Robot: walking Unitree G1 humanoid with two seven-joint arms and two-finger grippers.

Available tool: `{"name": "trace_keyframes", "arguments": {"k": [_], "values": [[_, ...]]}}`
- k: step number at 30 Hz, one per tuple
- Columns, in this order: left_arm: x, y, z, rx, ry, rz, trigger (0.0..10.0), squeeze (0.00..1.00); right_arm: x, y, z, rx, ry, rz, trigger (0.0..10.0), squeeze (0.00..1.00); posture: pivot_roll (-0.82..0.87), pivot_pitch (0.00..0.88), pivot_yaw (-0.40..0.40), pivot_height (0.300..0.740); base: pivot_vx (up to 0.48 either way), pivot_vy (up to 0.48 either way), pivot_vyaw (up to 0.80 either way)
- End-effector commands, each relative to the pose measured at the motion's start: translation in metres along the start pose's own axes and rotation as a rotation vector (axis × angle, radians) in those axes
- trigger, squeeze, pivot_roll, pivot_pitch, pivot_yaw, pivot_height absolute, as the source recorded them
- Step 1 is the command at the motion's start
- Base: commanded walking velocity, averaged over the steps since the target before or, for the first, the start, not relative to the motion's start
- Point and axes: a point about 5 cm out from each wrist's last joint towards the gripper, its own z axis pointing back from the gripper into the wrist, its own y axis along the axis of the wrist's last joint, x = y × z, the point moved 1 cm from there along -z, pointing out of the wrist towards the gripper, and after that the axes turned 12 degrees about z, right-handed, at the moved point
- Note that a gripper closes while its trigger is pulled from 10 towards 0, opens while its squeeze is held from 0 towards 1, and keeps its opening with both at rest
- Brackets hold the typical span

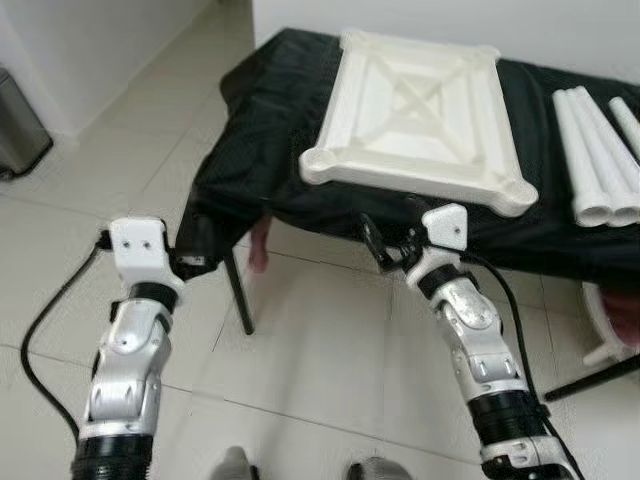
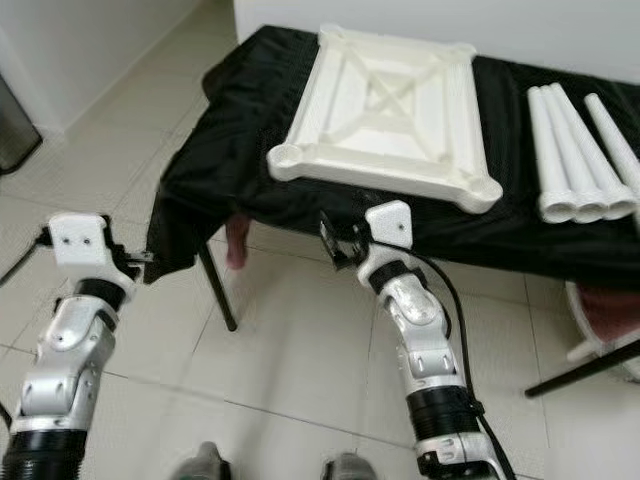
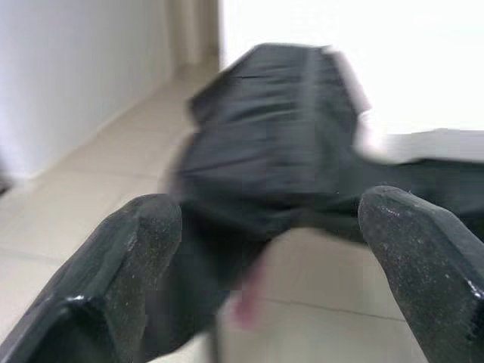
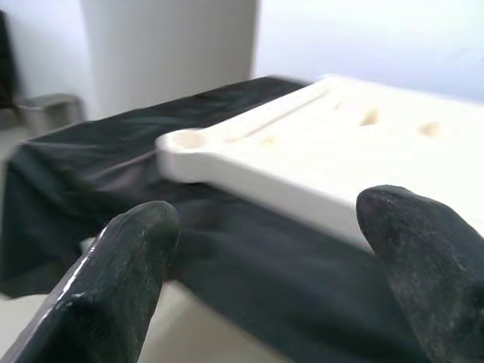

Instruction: Building children table

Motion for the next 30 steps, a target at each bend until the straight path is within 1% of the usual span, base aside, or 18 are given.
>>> {"name": "trace_keyframes", "arguments": {"k": [1,27,30], "values": [[-0.0022,-0.003,0.0018,-0.015,0.005,0.007,10.0,0.0,-0.0031,0.0001,-0.0003,-0.001,0.001,-0.012,10.0,0.0,0.01,0.08,-0.037,0.74,0.0,-0.345,0.0],[0.0013,-0.0041,-0.0005,-0.026,-0.011,0.014,10.0,0.0,-0.0028,0.0002,0.0016,-0.008,0.001,0.0,10.0,0.0,0.0,0.085,-0.033,0.74,0.0,-0.326,0.0],[0.0029,-0.0048,-0.0015,-0.031,-0.015,0.015,10.0,0.0,-0.0024,0.0002,0.0019,-0.009,0.001,0.001,10.0,0.0,0.0,0.092,-0.032,0.74,0.0,0.0,0.0]]}}
